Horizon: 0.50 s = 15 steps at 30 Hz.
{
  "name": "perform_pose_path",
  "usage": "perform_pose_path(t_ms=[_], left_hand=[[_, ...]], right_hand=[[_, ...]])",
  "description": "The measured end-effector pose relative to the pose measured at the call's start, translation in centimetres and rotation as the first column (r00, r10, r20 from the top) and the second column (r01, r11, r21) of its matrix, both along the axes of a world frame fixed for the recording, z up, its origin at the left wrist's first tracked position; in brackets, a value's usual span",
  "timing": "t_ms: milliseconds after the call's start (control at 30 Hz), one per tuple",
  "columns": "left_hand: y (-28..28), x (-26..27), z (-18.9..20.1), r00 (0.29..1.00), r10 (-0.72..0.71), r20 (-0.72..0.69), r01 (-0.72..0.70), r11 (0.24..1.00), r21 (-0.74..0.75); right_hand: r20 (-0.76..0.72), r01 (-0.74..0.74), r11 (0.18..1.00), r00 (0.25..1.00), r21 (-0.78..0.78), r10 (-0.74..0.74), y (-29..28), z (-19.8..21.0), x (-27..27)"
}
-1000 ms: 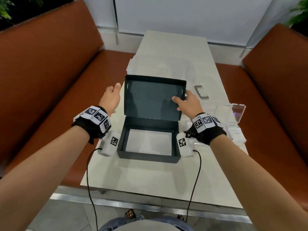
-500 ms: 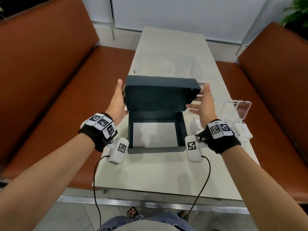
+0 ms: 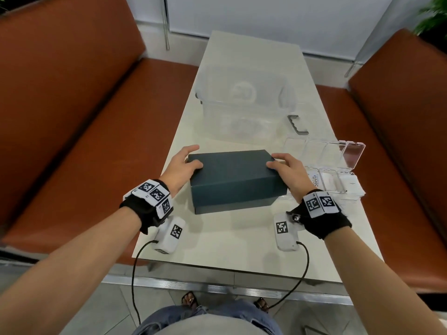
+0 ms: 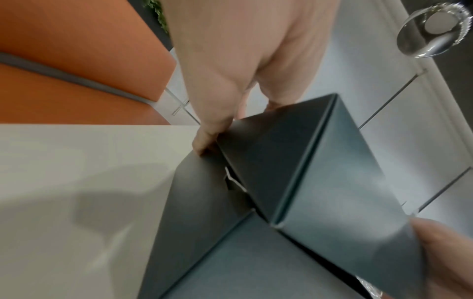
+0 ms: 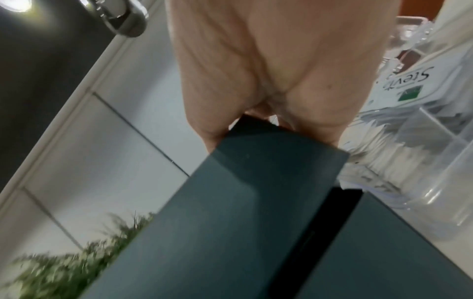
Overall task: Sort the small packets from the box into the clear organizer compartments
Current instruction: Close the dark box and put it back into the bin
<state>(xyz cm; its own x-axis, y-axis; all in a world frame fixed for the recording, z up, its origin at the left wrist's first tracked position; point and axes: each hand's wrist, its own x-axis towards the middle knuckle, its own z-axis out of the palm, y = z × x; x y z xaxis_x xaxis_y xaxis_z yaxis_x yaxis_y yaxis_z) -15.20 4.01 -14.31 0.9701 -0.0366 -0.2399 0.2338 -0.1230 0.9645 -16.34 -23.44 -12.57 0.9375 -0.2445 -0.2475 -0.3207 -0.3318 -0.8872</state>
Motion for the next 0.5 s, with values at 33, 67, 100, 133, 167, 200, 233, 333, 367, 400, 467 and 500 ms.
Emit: perform_pose_path(t_ms=[33,67,100,133,167,200,233,333,367,400,467,500], left_hand=[[-0.1,0.1,0.0,1.000,-0.009,0.014,0.009,1.000,0.021],[-0.2,0.3,0.2,0.999,-0.018,0.030,0.017,0.999,0.041],[-0.3,0.5,0.3,0.999,-0.024,0.046,0.021,0.998,0.058],[-0.4,0.7,0.3,0.998,-0.024,0.060,0.020,0.997,0.068],[-0.4,0.8,0.2,0.997,-0.023,0.070,0.018,0.997,0.076],[-0.4,1.0,0.1,0.997,-0.025,0.078,0.018,0.996,0.087],[-0.3,1.1,0.1,0.996,-0.029,0.086,0.020,0.994,0.104],[0.0,1.3,-0.1,0.992,-0.049,0.119,0.027,0.983,0.182],[0.1,1.4,-0.1,0.990,-0.054,0.128,0.025,0.976,0.218],[0.2,1.5,-0.2,0.990,-0.056,0.133,0.021,0.967,0.253],[0.4,1.4,-0.7,0.993,-0.042,0.109,0.009,0.958,0.287],[0.4,1.3,-0.9,0.997,-0.030,0.077,0.007,0.957,0.289]], right_hand=[[0.013,0.005,0.998,1.000,-0.062,-0.004,0.1,-0.1,-0.1],[0.026,0.010,0.993,1.000,-0.114,-0.007,0.2,-0.1,-0.2],[0.037,0.007,0.988,0.999,-0.155,-0.001,0.3,-0.1,-0.3],[0.046,-0.003,0.982,0.999,-0.189,0.012,0.3,0.0,-0.4],[0.055,-0.013,0.976,0.998,-0.217,0.026,0.3,0.0,-0.5],[0.062,-0.022,0.968,0.997,-0.249,0.039,0.4,0.1,-0.6],[0.065,-0.034,0.958,0.996,-0.285,0.055,0.4,0.2,-0.8],[0.021,-0.097,0.884,0.993,-0.458,0.119,0.5,0.4,-1.3],[-0.001,-0.121,0.867,0.991,-0.483,0.137,0.5,0.4,-1.5],[-0.022,-0.141,0.873,0.989,-0.467,0.148,0.5,0.3,-1.7],[-0.068,-0.165,0.903,0.986,-0.397,0.151,0.8,0.1,-1.9],[-0.091,-0.173,0.909,0.985,-0.378,0.150,0.9,0.0,-2.0]])
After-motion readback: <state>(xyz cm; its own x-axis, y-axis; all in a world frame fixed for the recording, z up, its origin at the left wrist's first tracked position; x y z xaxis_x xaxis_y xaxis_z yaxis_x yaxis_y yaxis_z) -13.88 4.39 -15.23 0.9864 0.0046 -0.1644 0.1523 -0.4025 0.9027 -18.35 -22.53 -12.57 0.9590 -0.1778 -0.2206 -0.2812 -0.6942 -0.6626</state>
